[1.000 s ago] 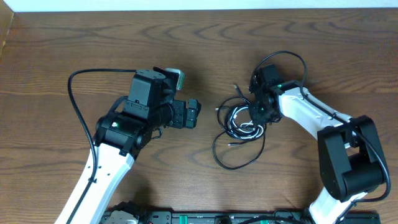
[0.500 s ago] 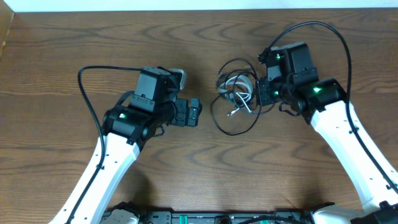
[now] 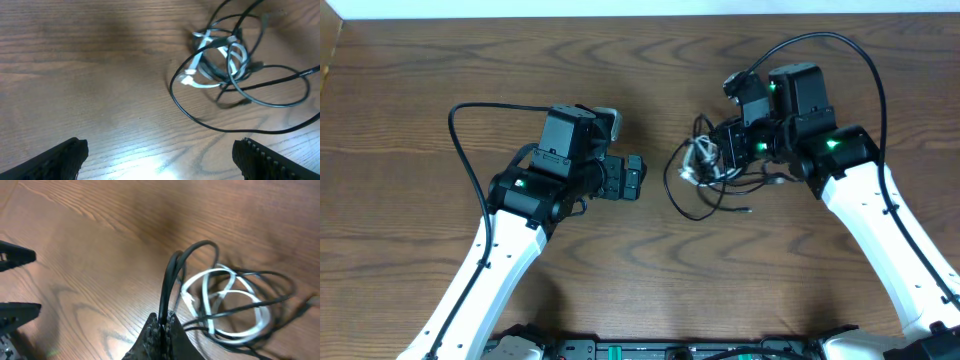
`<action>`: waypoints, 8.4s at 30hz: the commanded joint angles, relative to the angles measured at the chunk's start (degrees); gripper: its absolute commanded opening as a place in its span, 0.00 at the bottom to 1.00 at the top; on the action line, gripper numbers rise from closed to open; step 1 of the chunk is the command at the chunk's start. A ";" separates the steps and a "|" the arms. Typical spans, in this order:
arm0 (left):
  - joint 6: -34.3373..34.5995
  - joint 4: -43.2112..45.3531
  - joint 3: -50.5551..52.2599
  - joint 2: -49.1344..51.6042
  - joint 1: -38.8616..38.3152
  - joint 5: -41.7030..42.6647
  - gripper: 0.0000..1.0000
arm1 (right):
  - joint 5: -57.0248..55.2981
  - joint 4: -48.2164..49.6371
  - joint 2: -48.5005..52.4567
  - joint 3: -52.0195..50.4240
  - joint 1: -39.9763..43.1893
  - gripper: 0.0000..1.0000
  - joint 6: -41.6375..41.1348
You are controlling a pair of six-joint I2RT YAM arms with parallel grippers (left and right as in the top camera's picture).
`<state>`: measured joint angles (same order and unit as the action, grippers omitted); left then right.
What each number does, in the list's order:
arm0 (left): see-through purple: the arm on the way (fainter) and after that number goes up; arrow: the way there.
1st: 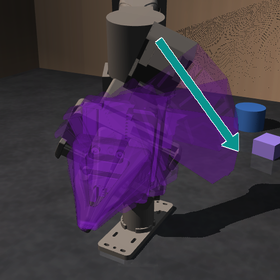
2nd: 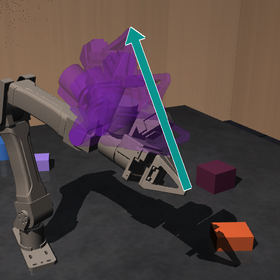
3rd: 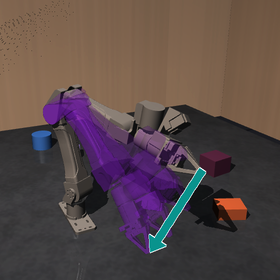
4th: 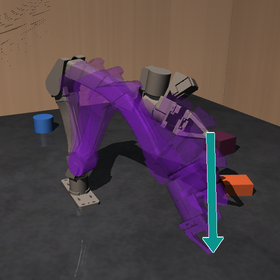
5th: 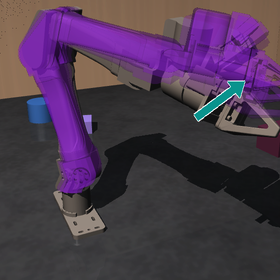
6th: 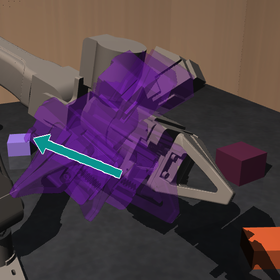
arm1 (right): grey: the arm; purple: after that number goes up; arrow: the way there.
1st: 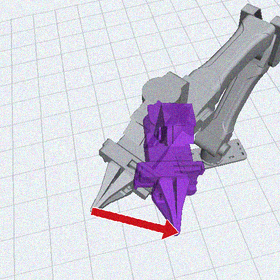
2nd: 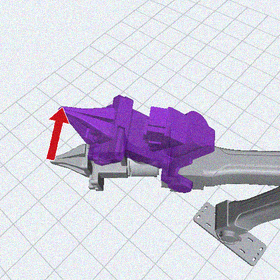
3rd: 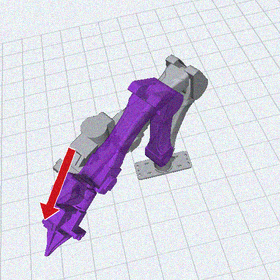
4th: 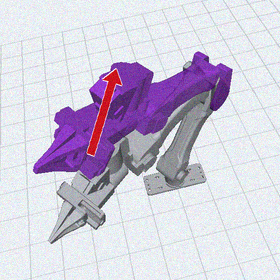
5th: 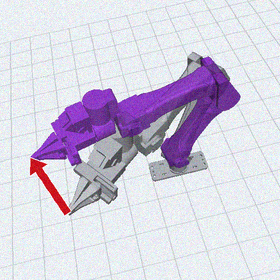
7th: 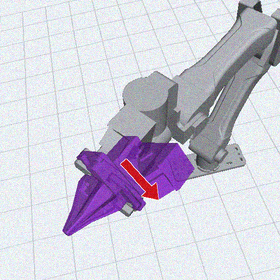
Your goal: Untangle cables
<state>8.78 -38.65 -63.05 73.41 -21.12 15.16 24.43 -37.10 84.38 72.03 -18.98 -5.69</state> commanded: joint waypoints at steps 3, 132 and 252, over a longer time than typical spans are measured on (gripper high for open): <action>0.04 0.39 -0.94 0.07 -0.20 2.54 0.98 | 0.26 0.48 -1.16 1.53 -0.09 0.01 -2.40; 0.92 7.10 -4.42 -11.78 33.07 -4.09 0.07 | -24.39 5.97 24.61 1.66 -6.49 0.33 10.62; -26.62 7.06 -1.25 34.10 -20.06 -14.08 0.49 | -13.53 -16.92 10.45 2.05 24.92 0.01 -7.13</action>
<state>-18.24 -30.59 -65.06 107.11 -41.34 -0.60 10.55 -53.98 95.39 73.97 6.42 -12.95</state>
